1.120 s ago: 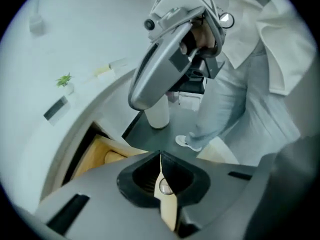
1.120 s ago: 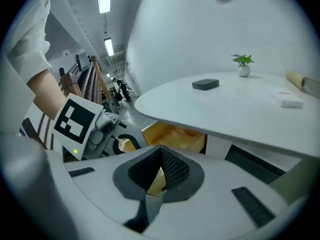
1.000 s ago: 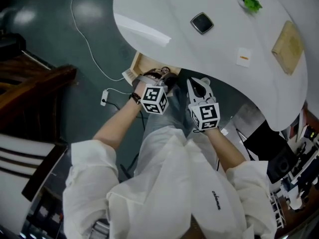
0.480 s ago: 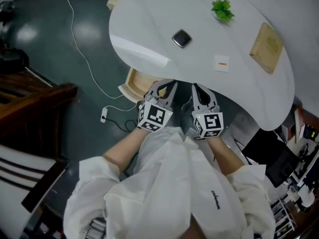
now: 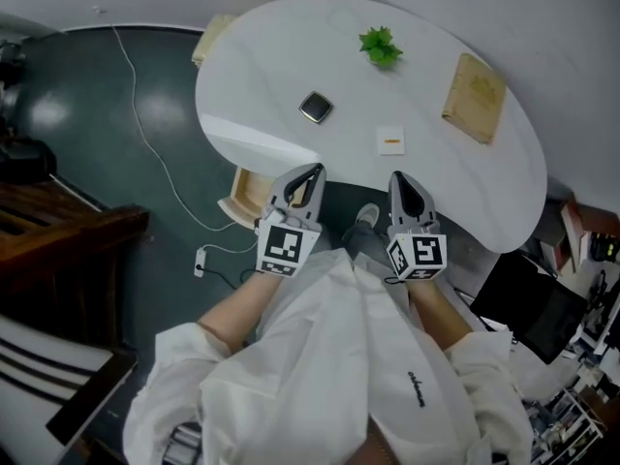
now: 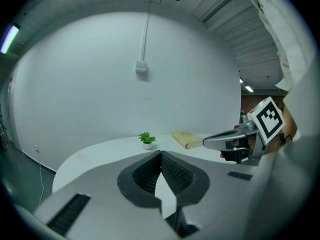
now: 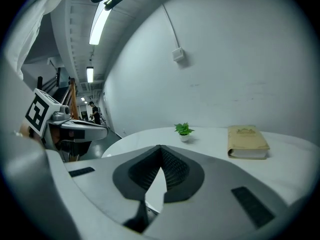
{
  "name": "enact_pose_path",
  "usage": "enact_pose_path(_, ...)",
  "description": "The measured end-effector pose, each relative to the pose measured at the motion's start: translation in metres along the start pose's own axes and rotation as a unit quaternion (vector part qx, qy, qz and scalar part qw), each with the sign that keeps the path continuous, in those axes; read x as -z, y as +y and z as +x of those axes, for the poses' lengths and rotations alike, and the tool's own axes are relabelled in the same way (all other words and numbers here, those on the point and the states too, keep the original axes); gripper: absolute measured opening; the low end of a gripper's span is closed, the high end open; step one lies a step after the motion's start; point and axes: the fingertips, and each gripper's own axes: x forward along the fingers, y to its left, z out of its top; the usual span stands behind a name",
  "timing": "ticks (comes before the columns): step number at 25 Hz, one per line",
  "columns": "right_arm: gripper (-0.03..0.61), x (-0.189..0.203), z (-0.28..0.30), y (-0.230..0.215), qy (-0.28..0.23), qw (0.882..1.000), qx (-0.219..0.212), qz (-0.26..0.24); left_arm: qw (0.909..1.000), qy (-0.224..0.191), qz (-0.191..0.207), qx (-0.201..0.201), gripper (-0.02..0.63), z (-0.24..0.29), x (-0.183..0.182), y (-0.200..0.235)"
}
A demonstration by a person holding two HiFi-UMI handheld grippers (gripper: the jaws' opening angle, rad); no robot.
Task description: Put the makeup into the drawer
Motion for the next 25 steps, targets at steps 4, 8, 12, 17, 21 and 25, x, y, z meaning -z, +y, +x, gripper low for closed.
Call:
enact_pose_path(4,0.017,-0.020,-0.017,-0.021,-0.024,0.999,0.023,0.007,0.9997,-0.024,0.002,-0.012,0.025,-0.003,-0.027,-0.001)
enact_pose_path(8,0.017,-0.033,-0.035,-0.039,-0.040,0.998,0.044,0.006,0.9990,-0.039,0.008,-0.020,0.025,-0.005,-0.043,-0.003)
enact_pose_path(12,0.017,-0.043,-0.052,-0.059,-0.053,0.996,0.067,0.008,0.9986,-0.047,0.011,-0.024,0.025,-0.004,-0.052,-0.007)
enact_pose_path(17,0.017,-0.051,-0.064,-0.074,-0.066,0.994,0.080,0.015,0.9979,-0.058,0.017,-0.025,0.025,-0.004,-0.064,-0.014)
enact_pose_path(21,0.017,-0.056,-0.069,-0.079,-0.075,0.993,0.085,0.019,0.9973,-0.065,0.023,-0.026,0.025,-0.005,-0.071,-0.017)
enact_pose_path(25,0.017,-0.059,-0.072,-0.079,-0.081,0.993,0.085,0.022,0.9969,-0.071,0.014,-0.031,0.026,-0.007,-0.070,-0.015)
